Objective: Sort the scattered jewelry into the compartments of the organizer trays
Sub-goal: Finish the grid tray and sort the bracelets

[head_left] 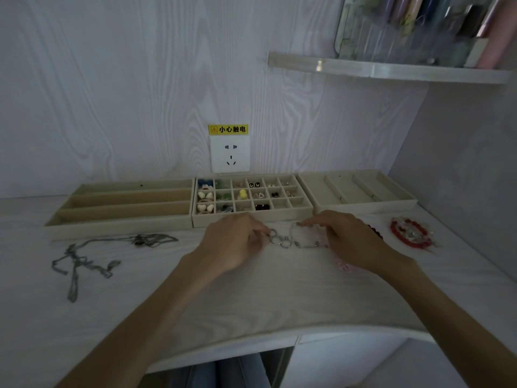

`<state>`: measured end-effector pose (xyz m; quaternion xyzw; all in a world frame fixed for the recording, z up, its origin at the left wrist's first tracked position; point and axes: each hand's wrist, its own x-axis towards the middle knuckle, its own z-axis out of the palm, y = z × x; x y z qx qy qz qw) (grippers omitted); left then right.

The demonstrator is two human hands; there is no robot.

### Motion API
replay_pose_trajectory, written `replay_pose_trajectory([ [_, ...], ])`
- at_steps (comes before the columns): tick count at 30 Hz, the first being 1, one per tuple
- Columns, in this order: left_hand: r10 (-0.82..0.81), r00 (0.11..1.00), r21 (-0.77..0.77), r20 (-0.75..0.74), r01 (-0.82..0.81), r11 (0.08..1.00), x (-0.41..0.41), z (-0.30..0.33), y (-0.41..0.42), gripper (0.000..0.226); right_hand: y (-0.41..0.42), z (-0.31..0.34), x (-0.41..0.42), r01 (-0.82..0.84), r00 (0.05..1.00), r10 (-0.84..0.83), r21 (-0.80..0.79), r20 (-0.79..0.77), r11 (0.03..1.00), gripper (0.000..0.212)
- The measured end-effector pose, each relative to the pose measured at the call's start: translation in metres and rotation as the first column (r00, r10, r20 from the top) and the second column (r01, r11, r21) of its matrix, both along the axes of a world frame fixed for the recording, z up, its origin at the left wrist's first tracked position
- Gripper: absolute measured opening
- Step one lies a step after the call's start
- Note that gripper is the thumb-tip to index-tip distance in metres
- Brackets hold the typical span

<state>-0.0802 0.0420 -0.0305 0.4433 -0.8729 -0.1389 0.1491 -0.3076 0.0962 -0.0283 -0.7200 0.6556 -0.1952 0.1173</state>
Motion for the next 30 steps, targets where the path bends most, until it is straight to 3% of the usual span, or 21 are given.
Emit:
replay_pose_trajectory([
  [5,0.017,1.0,-0.031,-0.011,-0.018,0.999,0.002,0.002,0.006,0.019,0.011,-0.006,-0.009,-0.04,0.992,0.052,0.107,-0.112,0.993,0.048],
  [10,0.008,0.998,-0.029,-0.055,-0.01,1.0,0.009,0.0,0.012,0.014,0.018,0.005,-0.004,-0.03,0.992,0.026,-0.028,-0.123,0.999,0.031],
  [13,0.016,0.977,0.092,-0.212,0.004,0.996,0.009,0.004,0.008,0.014,0.01,0.014,0.014,-0.057,0.998,0.058,-0.103,0.005,0.993,0.028],
  [18,0.072,0.88,0.333,-0.469,0.101,0.937,0.005,0.022,-0.002,0.014,-0.004,0.028,0.042,-0.066,0.937,0.048,0.041,0.346,0.997,0.024],
  [22,0.189,0.797,0.461,-0.574,0.125,0.878,-0.001,0.03,-0.007,0.016,-0.011,0.03,0.048,0.029,0.859,0.017,-0.082,0.511,0.996,0.018],
  [27,0.262,0.733,0.464,-0.627,0.081,0.882,-0.022,0.04,-0.021,0.025,-0.027,0.041,0.038,0.113,0.806,-0.011,-0.135,0.592,0.984,0.012],
  [30,0.236,0.731,0.418,-0.64,0.074,0.905,-0.035,0.048,-0.033,0.024,-0.039,0.054,0.027,0.111,0.848,-0.014,-0.153,0.53,0.982,0.014],
])
